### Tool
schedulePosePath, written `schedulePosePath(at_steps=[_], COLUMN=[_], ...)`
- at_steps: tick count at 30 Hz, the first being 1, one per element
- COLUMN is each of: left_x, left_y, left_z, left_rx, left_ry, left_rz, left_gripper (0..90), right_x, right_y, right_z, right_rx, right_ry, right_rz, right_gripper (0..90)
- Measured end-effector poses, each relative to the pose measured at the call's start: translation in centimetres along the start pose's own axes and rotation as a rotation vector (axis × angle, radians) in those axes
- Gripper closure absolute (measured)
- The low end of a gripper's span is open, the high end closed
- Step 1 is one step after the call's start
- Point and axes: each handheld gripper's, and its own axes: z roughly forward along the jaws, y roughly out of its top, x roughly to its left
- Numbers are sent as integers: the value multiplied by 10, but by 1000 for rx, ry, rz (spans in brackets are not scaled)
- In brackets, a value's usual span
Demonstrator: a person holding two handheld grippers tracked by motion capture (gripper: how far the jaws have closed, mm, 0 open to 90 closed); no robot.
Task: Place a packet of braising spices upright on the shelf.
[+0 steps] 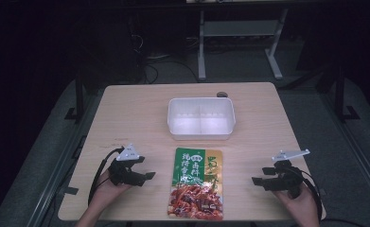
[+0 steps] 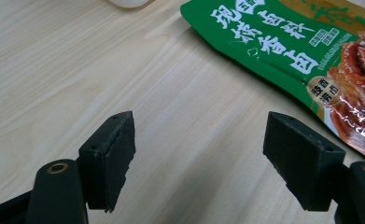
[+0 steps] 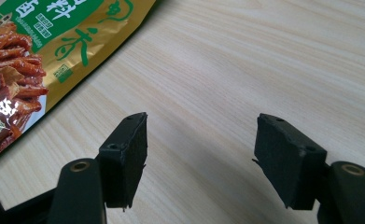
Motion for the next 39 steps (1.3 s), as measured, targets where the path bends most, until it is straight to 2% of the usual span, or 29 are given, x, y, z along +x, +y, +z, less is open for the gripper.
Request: schedulePosePath(at_steps=[10, 24, 28, 33, 39], left_x=[-11, -28, -33, -38, -49], left_y=[5, 15, 18, 20, 24], left_z=[7, 21, 24, 29, 35], left_rx=[6, 24, 31, 34, 42], left_ry=[-30, -69, -82, -101, -130], left_rz=[30, 75, 91, 100, 134], left_gripper=[251, 255, 259, 263, 307], right_x=[8, 20, 28, 34, 37], right_y=[7, 30, 46, 66, 86], right_z=[6, 18, 25, 37, 53], right_rx=[0, 8, 13, 22, 61], right_ry=[21, 43, 39, 47, 53], right_rz=[-17, -64, -101, -124, -122], right_gripper=[332, 324, 325, 326, 331])
